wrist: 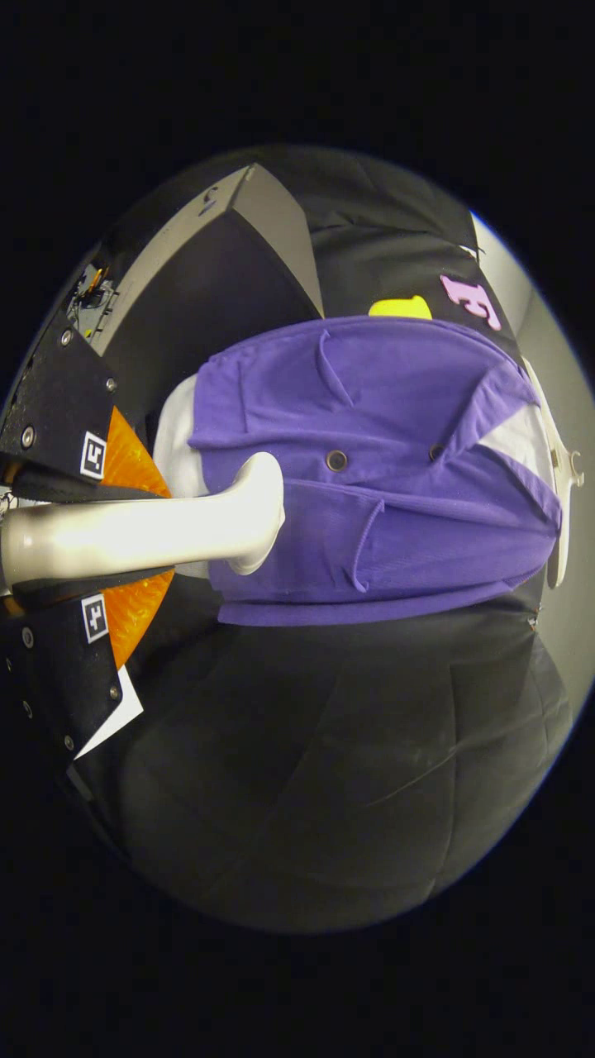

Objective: Iron the clothes twice with a garment steamer, once on the left side and once on the right side.

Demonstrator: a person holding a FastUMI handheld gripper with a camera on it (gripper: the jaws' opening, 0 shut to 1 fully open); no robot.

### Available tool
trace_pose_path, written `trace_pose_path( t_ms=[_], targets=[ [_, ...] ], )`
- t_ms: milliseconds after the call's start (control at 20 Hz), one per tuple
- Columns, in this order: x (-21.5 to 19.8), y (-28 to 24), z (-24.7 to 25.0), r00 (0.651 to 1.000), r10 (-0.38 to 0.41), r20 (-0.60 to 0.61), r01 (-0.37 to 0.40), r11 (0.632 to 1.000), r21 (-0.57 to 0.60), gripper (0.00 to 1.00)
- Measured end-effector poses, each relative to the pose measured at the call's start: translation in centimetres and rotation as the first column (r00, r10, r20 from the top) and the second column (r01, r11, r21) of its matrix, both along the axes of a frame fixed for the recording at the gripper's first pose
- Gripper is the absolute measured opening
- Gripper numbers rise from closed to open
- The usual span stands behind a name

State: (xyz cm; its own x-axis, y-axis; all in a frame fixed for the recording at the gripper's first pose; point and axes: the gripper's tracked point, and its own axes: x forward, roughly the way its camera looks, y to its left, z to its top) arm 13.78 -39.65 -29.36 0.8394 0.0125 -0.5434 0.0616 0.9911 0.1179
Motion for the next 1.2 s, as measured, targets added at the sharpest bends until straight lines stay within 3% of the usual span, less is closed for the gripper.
trace_pose_path(
  t_ms=[300, 650, 800, 1000, 1200],
  targets=[
    [-3.7, 7.2, 1.9, 0.986, 0.164, 0.040, -0.165, 0.986, 0.014, 0.36],
    [-7.2, 19.8, 9.5, 0.936, 0.314, 0.157, -0.320, 0.947, 0.012, 0.36],
    [-7.4, 24.7, 12.3, 0.929, 0.303, 0.214, -0.322, 0.945, 0.062, 0.36],
    [-7.2, 28.3, 14.9, 0.946, 0.235, 0.224, -0.249, 0.968, 0.037, 0.37],
    [-6.5, 31.6, 18.6, 0.939, 0.168, 0.301, -0.185, 0.982, 0.027, 0.36]
  ],
)
